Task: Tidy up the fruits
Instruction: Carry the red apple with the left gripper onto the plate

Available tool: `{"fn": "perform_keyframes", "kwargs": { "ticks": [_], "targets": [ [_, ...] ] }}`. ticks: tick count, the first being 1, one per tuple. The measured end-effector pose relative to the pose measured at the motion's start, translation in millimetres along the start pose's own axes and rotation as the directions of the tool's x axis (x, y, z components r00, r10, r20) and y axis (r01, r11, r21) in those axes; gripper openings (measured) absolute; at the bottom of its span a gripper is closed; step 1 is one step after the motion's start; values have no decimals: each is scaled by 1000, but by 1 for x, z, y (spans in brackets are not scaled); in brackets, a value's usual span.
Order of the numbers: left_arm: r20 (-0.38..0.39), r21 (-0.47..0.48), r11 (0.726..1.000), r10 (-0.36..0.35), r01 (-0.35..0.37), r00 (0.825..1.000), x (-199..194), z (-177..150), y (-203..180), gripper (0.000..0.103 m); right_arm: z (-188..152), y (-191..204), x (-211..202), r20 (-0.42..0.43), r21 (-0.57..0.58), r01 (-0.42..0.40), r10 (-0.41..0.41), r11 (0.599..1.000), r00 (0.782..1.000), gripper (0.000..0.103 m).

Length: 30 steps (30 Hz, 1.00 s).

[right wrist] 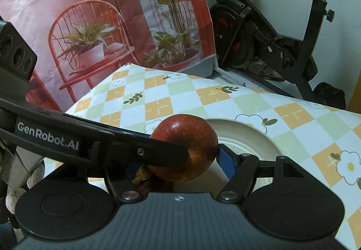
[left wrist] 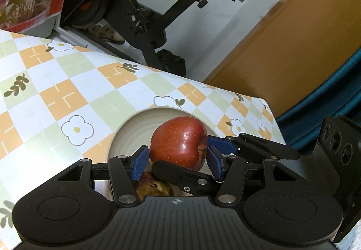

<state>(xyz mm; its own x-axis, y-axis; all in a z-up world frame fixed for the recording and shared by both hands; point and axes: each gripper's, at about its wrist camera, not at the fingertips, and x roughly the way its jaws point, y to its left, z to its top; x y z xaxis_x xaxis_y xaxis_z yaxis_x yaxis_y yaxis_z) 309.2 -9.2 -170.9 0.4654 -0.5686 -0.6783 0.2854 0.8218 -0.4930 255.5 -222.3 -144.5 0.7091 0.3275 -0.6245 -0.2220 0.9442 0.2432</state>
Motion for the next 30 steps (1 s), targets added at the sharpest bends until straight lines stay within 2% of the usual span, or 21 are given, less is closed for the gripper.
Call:
{"fn": "perform_keyframes", "kwargs": {
  "ticks": [23, 30],
  "targets": [
    [14, -28, 997, 77, -76, 997, 8, 1, 20, 60, -2, -6, 36, -32, 42, -21, 23, 999, 999, 72],
    [61, -56, 992, 115, -111, 992, 1, 3, 23, 61, -1, -3, 32, -23, 25, -9, 10, 1000, 1000, 73]
  ]
}}
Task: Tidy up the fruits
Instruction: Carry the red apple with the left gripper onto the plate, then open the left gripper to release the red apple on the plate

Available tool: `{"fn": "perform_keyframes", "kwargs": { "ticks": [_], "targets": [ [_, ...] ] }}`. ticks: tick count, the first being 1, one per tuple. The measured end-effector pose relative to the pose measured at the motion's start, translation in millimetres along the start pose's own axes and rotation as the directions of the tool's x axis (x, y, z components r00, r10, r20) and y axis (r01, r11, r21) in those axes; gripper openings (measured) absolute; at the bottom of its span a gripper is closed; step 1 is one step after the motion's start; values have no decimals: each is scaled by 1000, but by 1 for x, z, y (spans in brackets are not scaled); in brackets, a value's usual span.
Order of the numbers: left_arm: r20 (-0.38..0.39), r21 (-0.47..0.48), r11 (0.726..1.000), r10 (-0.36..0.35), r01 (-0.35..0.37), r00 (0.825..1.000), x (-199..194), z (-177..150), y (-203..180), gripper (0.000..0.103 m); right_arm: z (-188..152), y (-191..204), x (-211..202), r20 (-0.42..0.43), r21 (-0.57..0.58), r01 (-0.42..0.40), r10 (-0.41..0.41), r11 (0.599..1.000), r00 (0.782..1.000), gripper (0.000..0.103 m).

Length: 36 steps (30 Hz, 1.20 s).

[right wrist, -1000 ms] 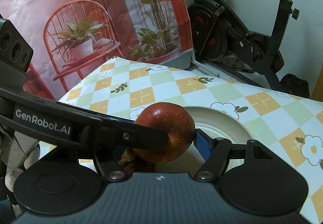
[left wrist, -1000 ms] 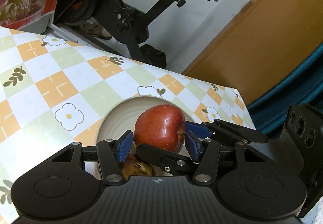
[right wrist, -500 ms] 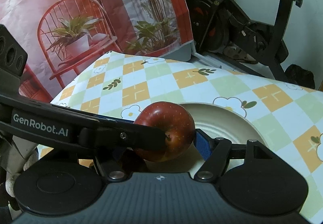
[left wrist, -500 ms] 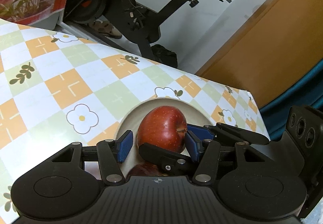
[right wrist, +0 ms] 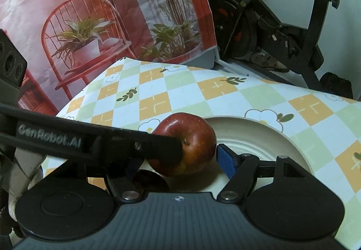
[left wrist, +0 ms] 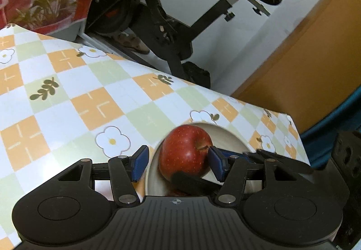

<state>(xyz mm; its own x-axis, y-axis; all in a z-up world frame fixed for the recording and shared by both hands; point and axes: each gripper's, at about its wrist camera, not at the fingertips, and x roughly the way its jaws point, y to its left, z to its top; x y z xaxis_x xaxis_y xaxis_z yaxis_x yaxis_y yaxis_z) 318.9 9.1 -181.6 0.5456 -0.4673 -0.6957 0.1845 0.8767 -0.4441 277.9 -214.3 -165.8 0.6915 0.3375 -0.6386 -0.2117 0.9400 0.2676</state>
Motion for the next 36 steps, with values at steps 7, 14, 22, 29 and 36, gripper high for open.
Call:
{"fn": "perform_keyframes", "kwargs": {
  "ticks": [7, 14, 22, 29, 36],
  "targets": [
    [4, 16, 999, 29, -29, 1000, -4, -3, -4, 61, -2, -2, -16, 15, 16, 25, -26, 1000, 1000, 73],
    [33, 22, 996, 90, -91, 995, -11, -6, 1, 61, -6, -4, -44, 39, 32, 62, -63, 998, 997, 74],
    [76, 65, 990, 117, -122, 990, -46, -15, -10, 59, -17, 3, -86, 102, 69, 67, -73, 995, 992, 74],
    [122, 112, 986, 112, -126, 986, -87, -32, -24, 59, -29, 16, -118, 160, 118, 49, -68, 992, 985, 74],
    [165, 172, 974, 120, -148, 979, -121, -50, -40, 59, -42, 30, -141, 210, 135, 50, -78, 990, 975, 74]
  ]
}}
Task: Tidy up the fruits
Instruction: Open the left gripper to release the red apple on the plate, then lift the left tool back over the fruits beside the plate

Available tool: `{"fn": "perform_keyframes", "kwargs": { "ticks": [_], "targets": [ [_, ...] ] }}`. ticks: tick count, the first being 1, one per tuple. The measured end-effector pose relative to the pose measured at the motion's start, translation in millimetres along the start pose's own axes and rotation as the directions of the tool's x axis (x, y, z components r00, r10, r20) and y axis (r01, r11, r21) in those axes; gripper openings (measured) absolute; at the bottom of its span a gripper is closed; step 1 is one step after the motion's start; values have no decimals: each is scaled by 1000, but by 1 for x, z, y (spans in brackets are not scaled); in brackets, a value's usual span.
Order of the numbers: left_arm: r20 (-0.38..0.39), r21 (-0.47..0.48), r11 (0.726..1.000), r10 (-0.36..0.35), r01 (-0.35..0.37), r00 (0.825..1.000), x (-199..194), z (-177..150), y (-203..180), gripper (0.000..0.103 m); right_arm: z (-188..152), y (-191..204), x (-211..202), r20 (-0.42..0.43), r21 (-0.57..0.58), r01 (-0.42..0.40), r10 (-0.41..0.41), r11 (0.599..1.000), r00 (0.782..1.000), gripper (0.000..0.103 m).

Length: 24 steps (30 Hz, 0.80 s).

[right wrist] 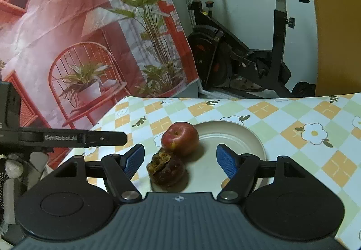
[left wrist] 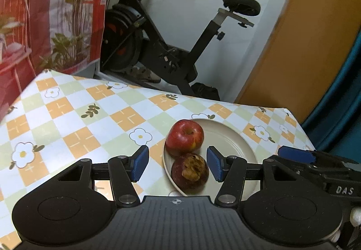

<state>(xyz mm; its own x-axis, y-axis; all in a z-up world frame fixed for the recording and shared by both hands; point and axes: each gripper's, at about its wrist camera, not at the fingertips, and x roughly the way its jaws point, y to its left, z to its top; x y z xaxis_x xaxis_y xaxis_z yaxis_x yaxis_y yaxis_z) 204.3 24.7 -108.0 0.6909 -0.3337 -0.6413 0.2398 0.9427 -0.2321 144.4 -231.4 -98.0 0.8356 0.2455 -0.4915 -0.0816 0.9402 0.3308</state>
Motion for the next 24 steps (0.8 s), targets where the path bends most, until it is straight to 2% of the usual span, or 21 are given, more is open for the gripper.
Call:
{"fn": "perform_keyframes", "kwargs": {
  "ticks": [13, 24],
  "targets": [
    [90, 122, 992, 17, -28, 996, -36, -21, -31, 59, -21, 3, -32, 48, 34, 20, -21, 999, 999, 74],
    [73, 157, 988, -10, -2, 997, -46, -31, -39, 59, -41, -1, -46, 54, 32, 39, -40, 999, 998, 74]
  ]
}}
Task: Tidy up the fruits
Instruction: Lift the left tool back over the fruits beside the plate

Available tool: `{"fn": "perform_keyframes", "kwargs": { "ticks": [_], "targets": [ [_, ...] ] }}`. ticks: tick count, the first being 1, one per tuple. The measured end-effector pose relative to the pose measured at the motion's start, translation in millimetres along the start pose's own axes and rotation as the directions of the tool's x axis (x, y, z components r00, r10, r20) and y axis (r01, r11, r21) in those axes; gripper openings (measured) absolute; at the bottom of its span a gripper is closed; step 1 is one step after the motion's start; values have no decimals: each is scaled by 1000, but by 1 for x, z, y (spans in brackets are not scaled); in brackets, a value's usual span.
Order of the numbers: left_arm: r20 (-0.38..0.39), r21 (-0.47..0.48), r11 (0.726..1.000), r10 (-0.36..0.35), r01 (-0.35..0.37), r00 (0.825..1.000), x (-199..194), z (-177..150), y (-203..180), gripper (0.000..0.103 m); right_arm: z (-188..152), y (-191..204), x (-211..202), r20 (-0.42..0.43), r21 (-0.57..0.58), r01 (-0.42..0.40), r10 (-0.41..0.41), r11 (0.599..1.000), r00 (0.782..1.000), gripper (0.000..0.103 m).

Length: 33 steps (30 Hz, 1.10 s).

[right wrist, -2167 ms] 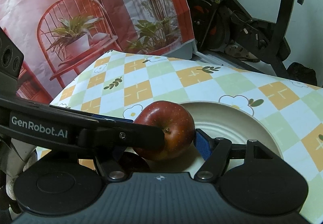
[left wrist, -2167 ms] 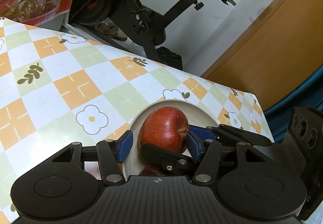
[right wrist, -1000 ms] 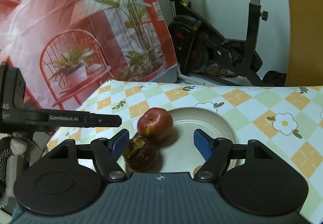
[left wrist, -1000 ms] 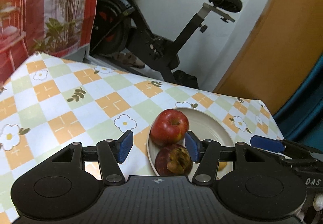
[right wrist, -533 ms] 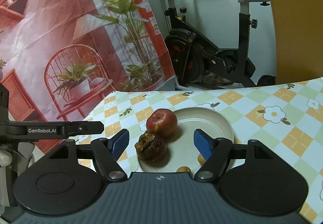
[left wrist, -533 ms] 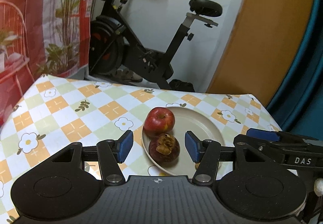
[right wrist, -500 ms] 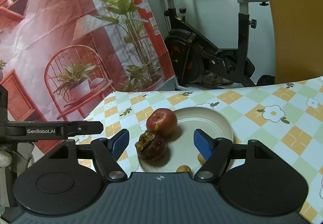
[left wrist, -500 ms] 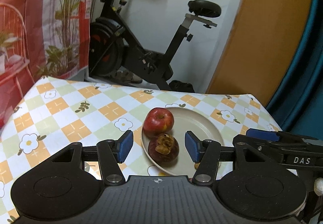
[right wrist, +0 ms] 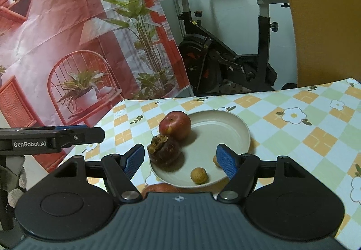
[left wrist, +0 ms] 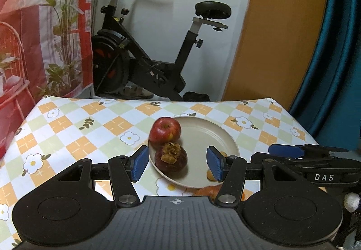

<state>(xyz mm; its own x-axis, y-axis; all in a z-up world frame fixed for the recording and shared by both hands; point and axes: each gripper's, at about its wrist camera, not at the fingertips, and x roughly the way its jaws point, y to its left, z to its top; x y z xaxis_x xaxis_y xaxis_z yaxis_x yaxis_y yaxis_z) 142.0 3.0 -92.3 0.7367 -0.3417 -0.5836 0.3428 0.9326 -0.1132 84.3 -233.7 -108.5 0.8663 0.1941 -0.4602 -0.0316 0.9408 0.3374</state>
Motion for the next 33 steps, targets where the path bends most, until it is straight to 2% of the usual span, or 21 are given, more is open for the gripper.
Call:
{"fn": "perform_keyframes", "kwargs": {
  "ticks": [4, 12, 22, 33],
  "targets": [
    [-19, 11, 1000, -11, 11, 1000, 2, -2, 1, 59, -4, -3, -3, -4, -6, -7, 7, 1000, 1000, 74],
    [-86, 15, 999, -44, 46, 995, 17, -11, 3, 59, -16, 7, 9, -83, -67, -35, 30, 997, 996, 74],
    [-95, -6, 998, -64, 64, 993, 15, -12, 3, 59, -9, -1, 3, -26, -38, -10, 9, 999, 1000, 74],
    [-86, -25, 996, -84, 82, 993, -6, -20, 2, 59, -3, 11, -21, 1, -82, -34, 34, 996, 999, 74]
  ]
}}
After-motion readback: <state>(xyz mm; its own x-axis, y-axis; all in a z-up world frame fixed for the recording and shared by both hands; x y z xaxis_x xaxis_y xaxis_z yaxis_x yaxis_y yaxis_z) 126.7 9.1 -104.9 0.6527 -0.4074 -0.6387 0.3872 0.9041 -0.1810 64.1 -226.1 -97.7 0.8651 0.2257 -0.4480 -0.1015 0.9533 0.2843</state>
